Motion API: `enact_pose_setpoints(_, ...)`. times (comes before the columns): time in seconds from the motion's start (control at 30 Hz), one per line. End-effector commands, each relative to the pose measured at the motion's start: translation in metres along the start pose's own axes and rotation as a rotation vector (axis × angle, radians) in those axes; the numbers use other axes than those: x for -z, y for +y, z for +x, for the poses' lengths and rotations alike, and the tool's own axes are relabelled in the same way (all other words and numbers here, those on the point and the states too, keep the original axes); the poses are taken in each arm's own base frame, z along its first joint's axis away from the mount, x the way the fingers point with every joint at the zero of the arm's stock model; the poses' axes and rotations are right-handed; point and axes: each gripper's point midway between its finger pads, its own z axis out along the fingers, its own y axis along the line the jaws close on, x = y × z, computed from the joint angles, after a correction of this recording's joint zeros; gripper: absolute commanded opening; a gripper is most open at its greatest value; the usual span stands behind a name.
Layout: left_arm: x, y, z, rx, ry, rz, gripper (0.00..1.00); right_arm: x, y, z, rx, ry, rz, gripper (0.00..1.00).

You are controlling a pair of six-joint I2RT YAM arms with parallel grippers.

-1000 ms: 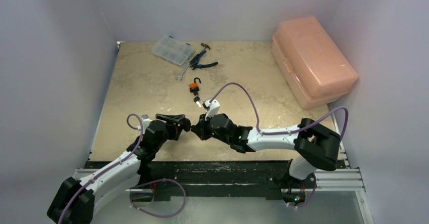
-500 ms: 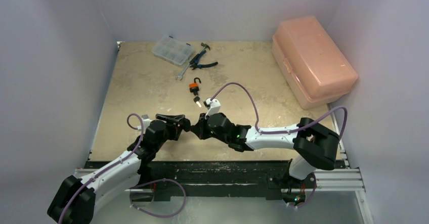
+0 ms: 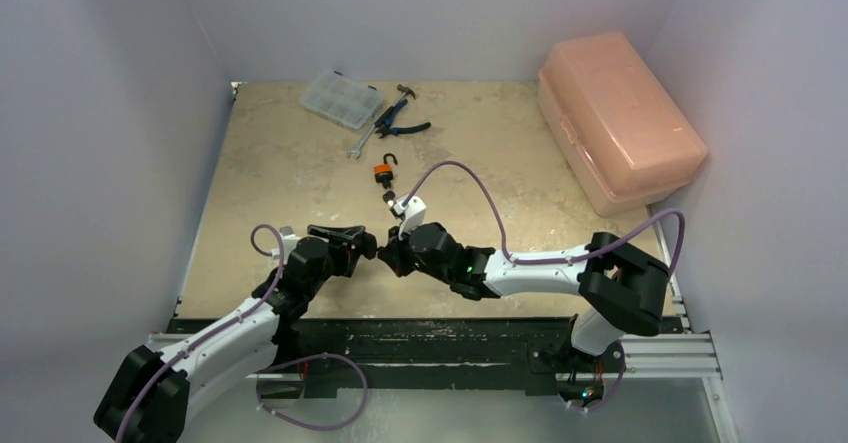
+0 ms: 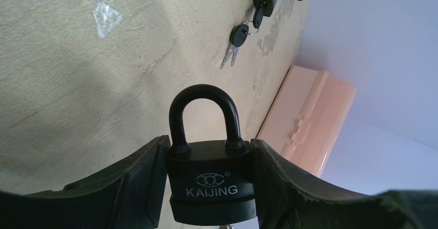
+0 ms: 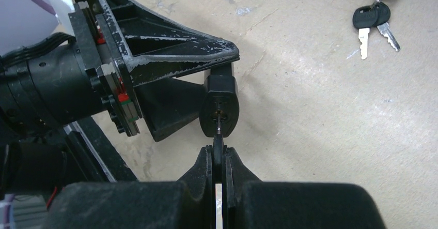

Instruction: Unlock with the key

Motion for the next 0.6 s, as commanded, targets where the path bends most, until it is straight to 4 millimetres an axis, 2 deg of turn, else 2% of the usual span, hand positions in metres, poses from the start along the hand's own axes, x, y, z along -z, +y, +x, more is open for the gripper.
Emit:
enact_pose_setpoints(0.0,0.018,-0.061,0.034,0.053,0.178,0.211,0.00,-0.010,0.021,-0.024,0.119,-0.059,-0.088,0.00)
enact_pose_setpoints(0.17,0.018,-0.061,0.034,0.052,0.179,0.213,0.00,-0.009,0.026,-0.023,0.124,-0.060,-0.121,0.00)
enact_pose_setpoints(0.3,0.018,-0.061,0.035,0.054,0.184,0.223,0.00,-0.014,0.014,-0.023,-0.055,-0.036,-0.039,0.00)
enact_pose_setpoints(0.4,0.018,-0.061,0.035,0.057,0.183,0.224,0.00,-0.016,0.015,-0.021,-0.194,-0.017,-0.047,0.00)
enact_pose_setpoints(0.57,0.019,-0.061,0.035,0.058,0.186,0.228,0.00,-0.020,0.012,-0.013,-0.321,0.009,-0.028,0.00)
